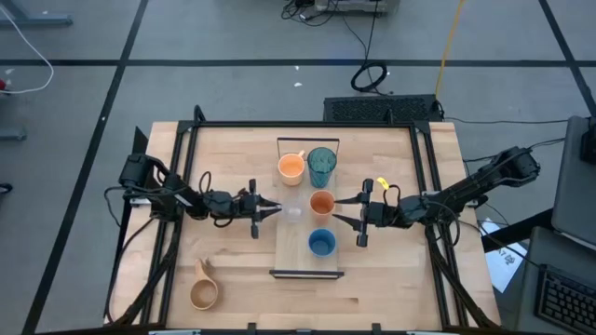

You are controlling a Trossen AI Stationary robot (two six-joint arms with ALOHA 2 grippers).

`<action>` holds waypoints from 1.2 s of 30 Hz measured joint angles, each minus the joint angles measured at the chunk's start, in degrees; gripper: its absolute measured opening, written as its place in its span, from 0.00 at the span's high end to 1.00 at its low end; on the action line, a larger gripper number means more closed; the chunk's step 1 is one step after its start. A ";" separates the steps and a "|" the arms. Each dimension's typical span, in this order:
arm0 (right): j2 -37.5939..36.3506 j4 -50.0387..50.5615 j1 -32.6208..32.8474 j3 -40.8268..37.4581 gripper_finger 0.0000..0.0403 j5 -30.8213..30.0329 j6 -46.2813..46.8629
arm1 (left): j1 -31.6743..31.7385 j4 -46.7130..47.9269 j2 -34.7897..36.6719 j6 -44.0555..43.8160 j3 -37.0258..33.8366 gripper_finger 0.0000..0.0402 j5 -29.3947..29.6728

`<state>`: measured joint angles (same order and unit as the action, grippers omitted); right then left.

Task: Stack small to large cups/mugs on shelf
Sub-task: Put the transparent mug on the shelf

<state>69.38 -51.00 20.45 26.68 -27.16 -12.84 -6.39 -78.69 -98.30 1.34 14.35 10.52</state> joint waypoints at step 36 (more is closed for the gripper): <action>0.00 -0.16 0.00 0.00 0.62 0.00 1.65 | -2.57 -0.99 0.11 1.10 0.00 0.96 2.73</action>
<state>69.38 -51.17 20.45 26.68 -27.16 -11.19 -8.96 -79.68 -98.20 2.44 14.35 13.25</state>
